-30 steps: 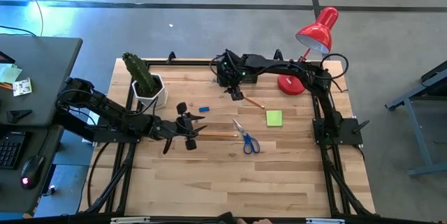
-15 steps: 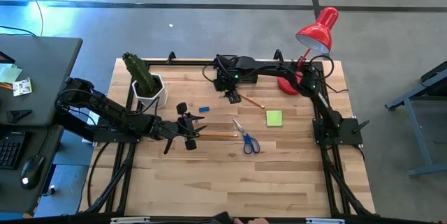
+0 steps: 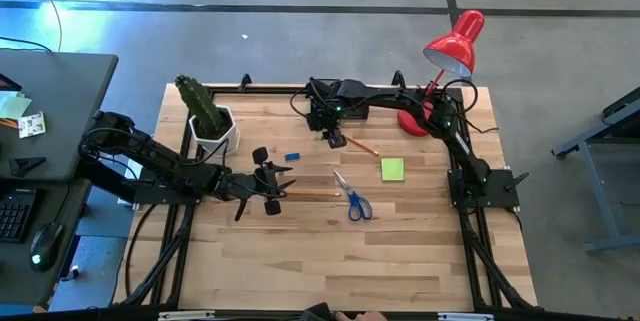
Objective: Pick and place office supplies into organizer
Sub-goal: Put the top yellow pencil into the top left section of the desk organizer
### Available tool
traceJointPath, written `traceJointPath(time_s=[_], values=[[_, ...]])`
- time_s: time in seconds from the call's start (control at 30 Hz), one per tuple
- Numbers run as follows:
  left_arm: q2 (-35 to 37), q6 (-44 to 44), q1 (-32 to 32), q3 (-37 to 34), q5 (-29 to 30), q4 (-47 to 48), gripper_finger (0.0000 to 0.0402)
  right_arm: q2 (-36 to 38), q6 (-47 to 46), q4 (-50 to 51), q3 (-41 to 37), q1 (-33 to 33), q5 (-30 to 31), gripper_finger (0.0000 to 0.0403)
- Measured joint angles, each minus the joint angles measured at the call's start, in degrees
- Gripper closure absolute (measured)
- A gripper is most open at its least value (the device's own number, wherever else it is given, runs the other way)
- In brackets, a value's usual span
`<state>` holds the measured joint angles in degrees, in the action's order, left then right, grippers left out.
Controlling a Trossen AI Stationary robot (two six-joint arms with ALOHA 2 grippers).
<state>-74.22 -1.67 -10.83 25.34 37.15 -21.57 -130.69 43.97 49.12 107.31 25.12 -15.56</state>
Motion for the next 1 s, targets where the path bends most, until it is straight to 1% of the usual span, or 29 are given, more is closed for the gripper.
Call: traceJointPath(time_s=[0.07,0.23,0.4,0.47,0.57,0.63,0.77,0.87,1.0], values=[[0.0,0.3,0.0,0.0,1.2,0.8,0.0252,0.0,-0.5,0.3,0.0,0.2,-1.7,0.0249],[0.1,2.8,0.0,0.0,4.9,3.7,0.0252,0.0,-0.2,0.9,0.0,0.4,-1.6,0.0249],[0.4,9.1,0.4,3.5,5.9,13.6,0.0252,0.0,-0.4,3.5,0.0,1.0,-1.5,0.0249],[0.4,12.2,0.8,4.9,5.4,18.0,0.0252,0.0,-2.0,4.6,0.0,1.6,-1.6,0.0249],[0.4,16.6,0.8,5.3,4.7,22.0,0.0252,0.0,-4.5,7.5,-0.2,2.5,-1.6,0.0249],[0.3,19.0,0.7,5.3,4.5,23.7,0.0252,0.0,-6.8,10.7,-0.3,3.0,-1.6,0.0249],[0.3,22.6,0.7,5.3,2.1,25.2,0.0252,0.0,-11.2,16.2,-0.3,3.0,-1.8,0.0249],[0.3,24.0,0.7,5.3,0.0,25.1,0.0252,0.0,-13.8,19.4,-0.3,2.0,-0.6,0.0249],[0.3,26.0,-0.3,4.9,-1.4,25.2,0.0252,0.3,-16.2,23.7,-0.3,0.0,4.3,0.0249]])
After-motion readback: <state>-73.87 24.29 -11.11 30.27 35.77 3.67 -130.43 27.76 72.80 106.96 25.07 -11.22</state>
